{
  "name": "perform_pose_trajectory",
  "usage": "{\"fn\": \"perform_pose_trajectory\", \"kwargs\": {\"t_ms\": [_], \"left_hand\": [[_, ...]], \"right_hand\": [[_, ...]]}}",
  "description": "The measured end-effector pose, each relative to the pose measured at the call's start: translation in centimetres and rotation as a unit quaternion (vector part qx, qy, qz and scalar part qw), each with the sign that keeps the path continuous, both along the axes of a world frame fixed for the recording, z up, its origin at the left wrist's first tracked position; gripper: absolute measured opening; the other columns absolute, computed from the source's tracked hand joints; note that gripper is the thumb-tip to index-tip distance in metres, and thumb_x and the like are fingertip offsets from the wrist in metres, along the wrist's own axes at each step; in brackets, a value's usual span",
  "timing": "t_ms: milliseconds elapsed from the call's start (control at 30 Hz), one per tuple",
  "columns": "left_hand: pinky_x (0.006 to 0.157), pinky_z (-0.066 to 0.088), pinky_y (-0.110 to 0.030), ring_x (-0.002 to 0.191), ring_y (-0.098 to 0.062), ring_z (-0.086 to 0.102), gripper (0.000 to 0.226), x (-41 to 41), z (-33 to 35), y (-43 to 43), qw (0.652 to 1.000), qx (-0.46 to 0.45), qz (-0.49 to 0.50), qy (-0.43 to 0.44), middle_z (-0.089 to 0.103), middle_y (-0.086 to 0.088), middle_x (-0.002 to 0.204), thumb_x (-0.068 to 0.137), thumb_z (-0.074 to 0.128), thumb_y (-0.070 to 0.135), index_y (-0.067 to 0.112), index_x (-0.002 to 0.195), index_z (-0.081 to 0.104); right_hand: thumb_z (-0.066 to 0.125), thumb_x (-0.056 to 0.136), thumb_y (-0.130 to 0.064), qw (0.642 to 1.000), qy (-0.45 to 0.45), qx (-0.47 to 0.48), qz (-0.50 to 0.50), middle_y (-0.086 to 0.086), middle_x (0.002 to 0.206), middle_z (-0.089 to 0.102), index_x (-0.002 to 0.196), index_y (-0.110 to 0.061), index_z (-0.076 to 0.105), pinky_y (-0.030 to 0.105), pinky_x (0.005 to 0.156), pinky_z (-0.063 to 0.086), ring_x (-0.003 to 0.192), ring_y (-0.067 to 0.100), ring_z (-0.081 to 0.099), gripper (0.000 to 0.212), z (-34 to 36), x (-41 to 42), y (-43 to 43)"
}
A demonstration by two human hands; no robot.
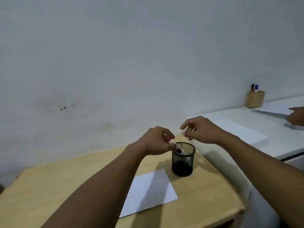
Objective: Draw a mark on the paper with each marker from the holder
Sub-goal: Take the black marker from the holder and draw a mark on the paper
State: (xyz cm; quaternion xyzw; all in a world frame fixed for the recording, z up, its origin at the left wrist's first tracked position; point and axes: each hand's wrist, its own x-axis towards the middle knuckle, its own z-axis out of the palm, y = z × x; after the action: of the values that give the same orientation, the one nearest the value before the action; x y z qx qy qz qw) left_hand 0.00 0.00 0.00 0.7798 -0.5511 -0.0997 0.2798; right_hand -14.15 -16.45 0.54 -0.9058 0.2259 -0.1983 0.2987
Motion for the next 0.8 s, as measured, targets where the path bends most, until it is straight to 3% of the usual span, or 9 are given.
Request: {"fn": "perform_pose_trajectory", "kwargs": {"t_ms": [100, 167, 267, 367, 500, 600, 700, 800], "left_hand": [[0.084, 0.053, -0.03, 0.097, -0.015, 0.068, 0.045, -0.4, -0.7, -1.4, 1.0, 0.02, -0.007, -0.019, 0.078, 0.001, 0.095, 0.075, 0.084, 0.045, 0.025, 0.114, 0.076], [0.081, 0.055, -0.032, 0.087, -0.014, 0.068, 0.038, -0.3, -1.5, -2.1, 0.999, 0.03, -0.004, -0.036, 0.074, 0.006, 0.084, 0.072, 0.085, 0.045, 0.028, 0.105, 0.077], [0.074, 0.053, -0.032, 0.067, -0.007, 0.059, 0.023, 0.2, -2.2, -2.6, 0.998, 0.028, -0.005, -0.05, 0.063, 0.015, 0.065, 0.074, 0.085, 0.04, 0.029, 0.093, 0.08], [0.07, 0.05, -0.031, 0.062, -0.008, 0.056, 0.017, 0.4, -2.6, -2.8, 0.998, 0.005, 0.001, -0.057, 0.059, 0.015, 0.059, 0.076, 0.084, 0.036, 0.026, 0.09, 0.081], [0.071, 0.057, -0.033, 0.072, -0.014, 0.069, 0.013, 1.0, -1.6, -2.1, 0.998, -0.044, 0.013, -0.038, 0.073, 0.005, 0.069, 0.08, 0.08, 0.033, 0.022, 0.086, 0.081], [0.059, 0.05, -0.023, 0.061, -0.009, 0.067, 0.013, 1.7, 0.7, -0.8, 0.995, -0.087, 0.031, -0.024, 0.071, 0.007, 0.064, 0.086, 0.077, 0.029, 0.017, 0.087, 0.08], [0.065, 0.058, -0.029, 0.071, -0.017, 0.077, 0.018, 3.4, 3.0, 1.6, 0.986, -0.139, 0.064, 0.058, 0.079, -0.004, 0.077, 0.09, 0.074, 0.027, 0.01, 0.093, 0.078], [0.067, 0.054, -0.029, 0.081, -0.025, 0.079, 0.019, 5.2, 4.4, 4.9, 0.965, -0.188, 0.107, 0.145, 0.08, -0.012, 0.085, 0.094, 0.07, 0.024, 0.006, 0.095, 0.077]], "right_hand": [[0.075, 0.086, -0.022, 1.0, 0.006, 0.015, -0.012, 0.0, 0.08, 0.078, 0.098, -0.023, 0.075, 0.028, 0.073, 0.053, 0.073, 0.015, 0.075, 0.012, -1.2, 0.1, -0.8], [0.075, 0.085, -0.021, 1.0, 0.011, 0.021, -0.017, 0.0, 0.079, 0.078, 0.095, -0.026, 0.075, 0.029, 0.076, 0.054, 0.076, 0.015, 0.073, 0.011, -2.2, 0.5, -1.1], [0.074, 0.086, -0.019, 0.999, 0.013, 0.034, -0.009, -0.001, 0.079, 0.075, 0.094, -0.027, 0.074, 0.024, 0.068, 0.05, 0.076, 0.014, 0.069, 0.011, -3.0, 0.8, -1.0], [0.074, 0.086, -0.018, 0.999, 0.012, 0.042, -0.007, 0.0, 0.079, 0.075, 0.09, -0.029, 0.073, 0.024, 0.066, 0.05, 0.075, 0.016, 0.068, 0.011, -3.6, 1.4, -0.9], [0.072, 0.086, -0.015, 0.999, 0.008, 0.042, 0.004, 0.002, 0.081, 0.076, 0.092, -0.027, 0.076, 0.025, 0.066, 0.051, 0.08, 0.018, 0.072, 0.014, -3.1, 2.4, -0.5], [0.07, 0.086, -0.014, 0.999, -0.013, 0.039, 0.014, 0.004, 0.083, 0.078, 0.098, -0.021, 0.08, 0.025, 0.067, 0.05, 0.082, 0.019, 0.073, 0.017, -1.9, 3.2, 0.3], [0.069, 0.091, -0.016, 0.994, -0.054, 0.085, 0.046, 0.011, 0.09, 0.08, 0.1, -0.013, 0.079, 0.024, 0.064, 0.053, 0.084, 0.022, 0.075, 0.014, -0.1, 4.6, 2.0], [0.066, 0.096, -0.021, 0.983, -0.078, 0.147, 0.083, 0.017, 0.097, 0.081, 0.1, -0.009, 0.079, 0.028, 0.068, 0.057, 0.085, 0.023, 0.073, 0.018, 1.6, 6.2, 4.4]]}}
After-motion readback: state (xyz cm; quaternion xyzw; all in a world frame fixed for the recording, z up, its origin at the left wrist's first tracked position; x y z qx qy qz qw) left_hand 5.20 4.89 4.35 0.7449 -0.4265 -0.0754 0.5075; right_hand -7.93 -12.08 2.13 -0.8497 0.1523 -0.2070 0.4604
